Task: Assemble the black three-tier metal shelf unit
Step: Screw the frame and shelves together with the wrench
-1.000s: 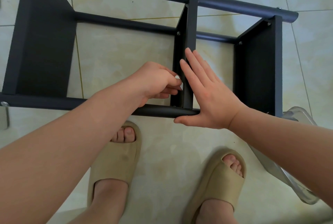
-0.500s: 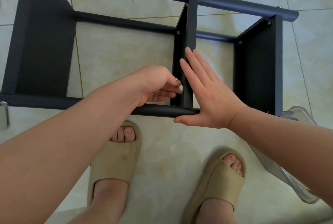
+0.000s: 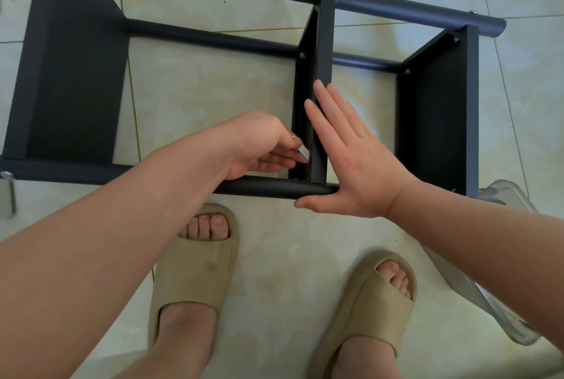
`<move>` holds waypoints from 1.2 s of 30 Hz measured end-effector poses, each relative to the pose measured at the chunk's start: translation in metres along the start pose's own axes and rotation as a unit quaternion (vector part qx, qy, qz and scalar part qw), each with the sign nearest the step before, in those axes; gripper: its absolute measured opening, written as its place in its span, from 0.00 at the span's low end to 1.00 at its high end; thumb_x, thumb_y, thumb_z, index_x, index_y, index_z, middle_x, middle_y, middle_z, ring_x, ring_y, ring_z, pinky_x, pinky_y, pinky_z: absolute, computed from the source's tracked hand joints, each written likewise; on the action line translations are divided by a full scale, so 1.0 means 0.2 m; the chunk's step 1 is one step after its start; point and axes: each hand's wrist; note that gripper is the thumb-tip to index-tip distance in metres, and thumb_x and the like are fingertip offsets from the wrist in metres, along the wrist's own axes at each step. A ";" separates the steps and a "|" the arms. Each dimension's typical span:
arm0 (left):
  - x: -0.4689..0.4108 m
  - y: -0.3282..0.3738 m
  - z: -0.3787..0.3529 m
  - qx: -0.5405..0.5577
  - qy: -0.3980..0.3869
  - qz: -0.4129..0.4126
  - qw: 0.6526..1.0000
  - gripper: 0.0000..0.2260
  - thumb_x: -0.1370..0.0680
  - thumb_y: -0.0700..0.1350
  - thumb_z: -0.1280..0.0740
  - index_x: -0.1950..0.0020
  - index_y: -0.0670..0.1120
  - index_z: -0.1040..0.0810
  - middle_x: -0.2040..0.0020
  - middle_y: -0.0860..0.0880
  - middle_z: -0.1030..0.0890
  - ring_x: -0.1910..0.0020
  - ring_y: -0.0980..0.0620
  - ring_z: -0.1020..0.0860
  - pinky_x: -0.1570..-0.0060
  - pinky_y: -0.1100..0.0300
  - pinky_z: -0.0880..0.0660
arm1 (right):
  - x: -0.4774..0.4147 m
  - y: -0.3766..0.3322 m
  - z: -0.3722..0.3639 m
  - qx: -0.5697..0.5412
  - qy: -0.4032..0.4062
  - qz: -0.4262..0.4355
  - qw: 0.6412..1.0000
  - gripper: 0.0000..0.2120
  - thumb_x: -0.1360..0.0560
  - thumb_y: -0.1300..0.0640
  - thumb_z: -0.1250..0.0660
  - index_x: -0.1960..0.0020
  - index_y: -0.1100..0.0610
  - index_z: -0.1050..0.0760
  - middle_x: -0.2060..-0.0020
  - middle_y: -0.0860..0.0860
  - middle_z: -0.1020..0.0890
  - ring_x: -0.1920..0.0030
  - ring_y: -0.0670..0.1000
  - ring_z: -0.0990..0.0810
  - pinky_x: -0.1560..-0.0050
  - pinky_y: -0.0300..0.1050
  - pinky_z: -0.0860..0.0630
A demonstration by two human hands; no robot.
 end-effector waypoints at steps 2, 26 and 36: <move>0.00 0.00 0.01 -0.016 -0.008 -0.004 1.000 0.03 0.19 0.41 0.36 0.51 0.45 0.22 0.59 0.49 0.13 0.55 0.52 0.17 0.55 0.58 0.27 | 0.00 0.00 0.00 0.001 -0.001 -0.001 1.000 0.59 0.30 0.24 0.38 0.19 0.65 0.52 0.19 0.61 0.54 0.18 0.60 0.58 0.20 0.62 0.49; 0.08 -0.01 0.06 -0.241 -0.070 -0.036 0.967 0.06 0.23 0.35 0.31 0.56 0.44 0.17 0.59 0.43 0.16 0.60 0.48 0.20 0.53 0.54 0.24 | 0.00 0.00 0.00 -0.002 0.000 0.001 1.000 0.58 0.30 0.25 0.37 0.19 0.65 0.52 0.19 0.61 0.54 0.18 0.60 0.58 0.21 0.62 0.48; 0.07 -0.01 0.09 -0.281 -0.001 -0.103 0.954 0.05 0.25 0.40 0.27 0.52 0.50 0.17 0.60 0.51 0.14 0.58 0.54 0.17 0.53 0.62 0.23 | 0.00 0.00 0.00 -0.003 0.001 0.000 1.000 0.58 0.30 0.24 0.38 0.18 0.65 0.52 0.19 0.61 0.54 0.18 0.60 0.59 0.20 0.62 0.49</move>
Point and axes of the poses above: each hand's wrist, its own x-axis away from the middle knuckle, its own z-axis out of the back of the hand, y = z × x
